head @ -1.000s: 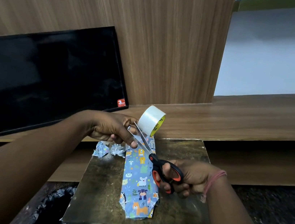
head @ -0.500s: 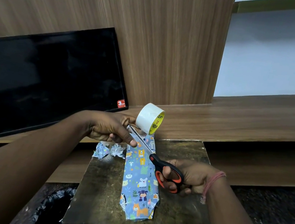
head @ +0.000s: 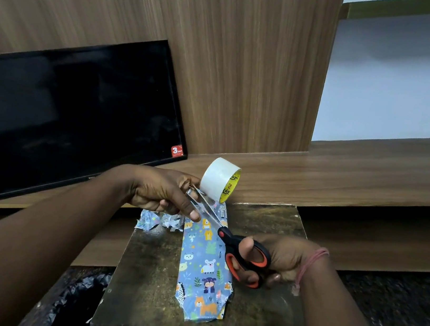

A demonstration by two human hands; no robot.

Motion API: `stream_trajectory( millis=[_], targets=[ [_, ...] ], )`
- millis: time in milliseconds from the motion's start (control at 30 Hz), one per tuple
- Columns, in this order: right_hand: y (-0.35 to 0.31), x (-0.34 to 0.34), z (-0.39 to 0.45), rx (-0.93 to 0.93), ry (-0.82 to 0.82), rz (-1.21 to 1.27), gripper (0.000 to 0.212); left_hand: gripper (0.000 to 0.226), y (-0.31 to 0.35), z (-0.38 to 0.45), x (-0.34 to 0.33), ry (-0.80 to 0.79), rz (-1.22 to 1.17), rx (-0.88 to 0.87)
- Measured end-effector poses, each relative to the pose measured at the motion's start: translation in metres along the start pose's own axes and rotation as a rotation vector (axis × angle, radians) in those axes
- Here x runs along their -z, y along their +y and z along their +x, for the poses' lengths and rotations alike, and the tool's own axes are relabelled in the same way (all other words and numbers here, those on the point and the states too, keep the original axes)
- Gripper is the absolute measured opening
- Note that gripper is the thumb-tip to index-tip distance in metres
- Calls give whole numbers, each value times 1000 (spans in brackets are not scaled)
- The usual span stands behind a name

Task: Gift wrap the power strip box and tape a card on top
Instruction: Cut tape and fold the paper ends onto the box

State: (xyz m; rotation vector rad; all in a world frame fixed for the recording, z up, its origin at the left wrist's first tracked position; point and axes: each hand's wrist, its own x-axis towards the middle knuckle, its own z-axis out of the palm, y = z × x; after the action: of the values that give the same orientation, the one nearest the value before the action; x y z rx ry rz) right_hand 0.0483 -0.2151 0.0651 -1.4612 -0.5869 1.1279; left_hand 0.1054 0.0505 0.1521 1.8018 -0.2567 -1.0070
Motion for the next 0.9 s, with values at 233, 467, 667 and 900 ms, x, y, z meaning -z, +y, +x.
stream_trajectory(
  millis=[233, 467, 667, 900],
  targets=[
    [-2, 1, 1, 31, 64, 11, 35, 60, -2, 0, 0, 17, -45, -8],
    [-7, -2, -3, -6, 11, -27, 83, 34, -14, 0, 9, 10, -53, -18],
    [-1, 2, -5, -136, 60, -125, 95, 29, -30, 4, -2, 45, -99, -33],
    [2, 2, -5, -124, 148, 15, 108, 52, -39, 5, -2, 18, -94, -53]
  ],
)
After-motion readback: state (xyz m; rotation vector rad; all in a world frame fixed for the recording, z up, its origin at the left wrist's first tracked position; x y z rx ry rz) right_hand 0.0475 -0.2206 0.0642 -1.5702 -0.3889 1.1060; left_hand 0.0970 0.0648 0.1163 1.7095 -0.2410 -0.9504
